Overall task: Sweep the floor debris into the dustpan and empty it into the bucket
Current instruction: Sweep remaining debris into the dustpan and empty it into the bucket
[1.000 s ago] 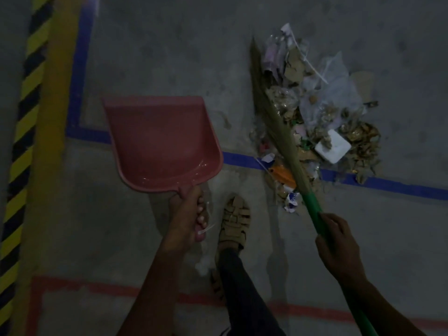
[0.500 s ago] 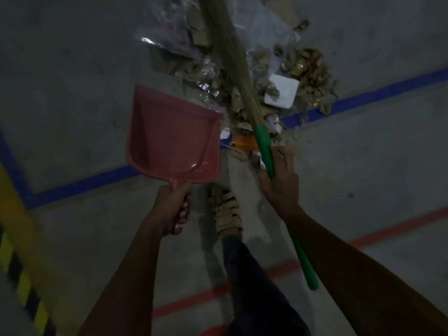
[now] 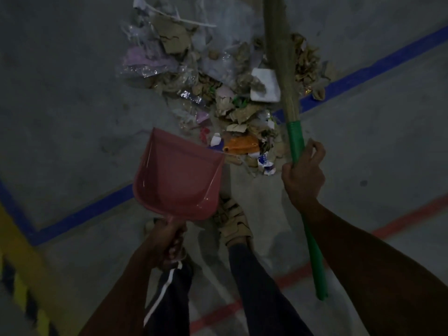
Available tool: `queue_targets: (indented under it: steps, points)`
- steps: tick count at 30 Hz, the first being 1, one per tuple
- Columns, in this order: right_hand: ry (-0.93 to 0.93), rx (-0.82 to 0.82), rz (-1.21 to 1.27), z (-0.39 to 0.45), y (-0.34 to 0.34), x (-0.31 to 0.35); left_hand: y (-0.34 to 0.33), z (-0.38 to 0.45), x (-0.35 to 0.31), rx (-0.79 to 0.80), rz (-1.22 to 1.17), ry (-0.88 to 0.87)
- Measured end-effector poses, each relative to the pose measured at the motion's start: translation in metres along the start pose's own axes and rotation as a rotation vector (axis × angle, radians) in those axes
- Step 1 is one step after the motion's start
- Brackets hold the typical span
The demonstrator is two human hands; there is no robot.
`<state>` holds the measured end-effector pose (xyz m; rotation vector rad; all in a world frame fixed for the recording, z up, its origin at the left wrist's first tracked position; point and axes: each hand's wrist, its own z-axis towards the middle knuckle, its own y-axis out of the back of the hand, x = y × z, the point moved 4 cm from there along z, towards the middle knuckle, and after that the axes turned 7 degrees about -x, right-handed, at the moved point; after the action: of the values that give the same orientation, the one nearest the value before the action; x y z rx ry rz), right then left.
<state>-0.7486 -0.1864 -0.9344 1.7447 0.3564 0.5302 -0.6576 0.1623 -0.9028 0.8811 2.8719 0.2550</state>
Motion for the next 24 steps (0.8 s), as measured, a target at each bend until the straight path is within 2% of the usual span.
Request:
queue_targets:
  steps: [4, 9, 15, 19, 24]
  points:
    - [-0.029, 0.099, -0.037, 0.009, -0.031, -0.010, 0.010, 0.034, 0.007, -0.009, 0.138, 0.009]
    - [0.064, 0.148, -0.036, -0.012, -0.067, -0.008, 0.005, 0.071, -0.004, 0.027, 0.237, 0.002]
    - [0.213, 0.196, 0.088, -0.065, -0.090, -0.011, -0.004, 0.102, -0.022, 0.042, 0.340, -0.003]
    - [0.084, 0.057, 0.118, -0.058, -0.089, -0.026, -0.005, 0.116, -0.029, 0.069, 0.390, 0.003]
    - [-0.048, -0.104, 0.093, -0.011, -0.086, -0.055, 0.002, 0.133, -0.034, 0.068, 0.459, -0.014]
